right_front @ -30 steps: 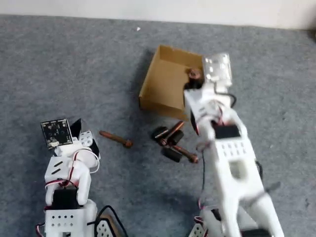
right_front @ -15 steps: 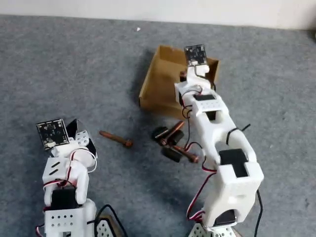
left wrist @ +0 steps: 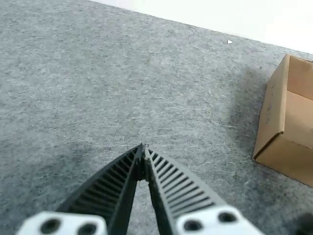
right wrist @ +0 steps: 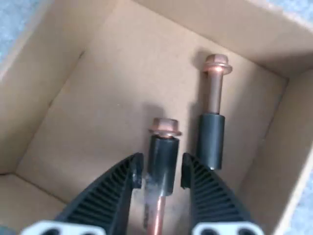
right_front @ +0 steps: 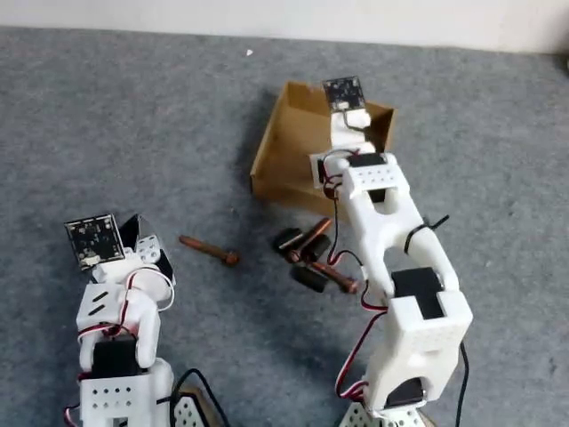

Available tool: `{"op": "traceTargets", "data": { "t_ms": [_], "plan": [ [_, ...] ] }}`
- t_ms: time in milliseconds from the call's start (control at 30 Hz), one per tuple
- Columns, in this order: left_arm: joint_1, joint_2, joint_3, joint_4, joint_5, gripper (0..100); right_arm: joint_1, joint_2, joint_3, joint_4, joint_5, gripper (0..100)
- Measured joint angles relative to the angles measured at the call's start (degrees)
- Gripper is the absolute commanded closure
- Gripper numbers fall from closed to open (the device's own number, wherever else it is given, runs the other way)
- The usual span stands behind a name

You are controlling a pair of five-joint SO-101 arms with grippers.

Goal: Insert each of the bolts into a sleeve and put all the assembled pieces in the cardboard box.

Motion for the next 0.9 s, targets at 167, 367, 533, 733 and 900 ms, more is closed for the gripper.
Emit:
{"op": "traceTargets", "data": {
  "t_ms": [167,367,533,733,900],
  "plan": [
    [0.0,0.0,0.0,0.0,0.0,97,-0.18,-0.09,-6.07,11.08,0.0,88.2],
    [0.0,0.0,0.0,0.0,0.0,97,-0.35,-5.98,-11.08,30.07,0.0,88.2],
    [0.0,0.0,0.0,0.0,0.0,97,-2.81,-13.01,-11.43,42.11,1.76,88.2],
    [0.0,0.0,0.0,0.0,0.0,97,-9.14,-20.66,-4.75,49.93,10.11,88.2],
    [0.0,0.0,0.0,0.0,0.0,97,-13.27,-25.49,5.1,46.77,9.93,88.2]
  ]
}}
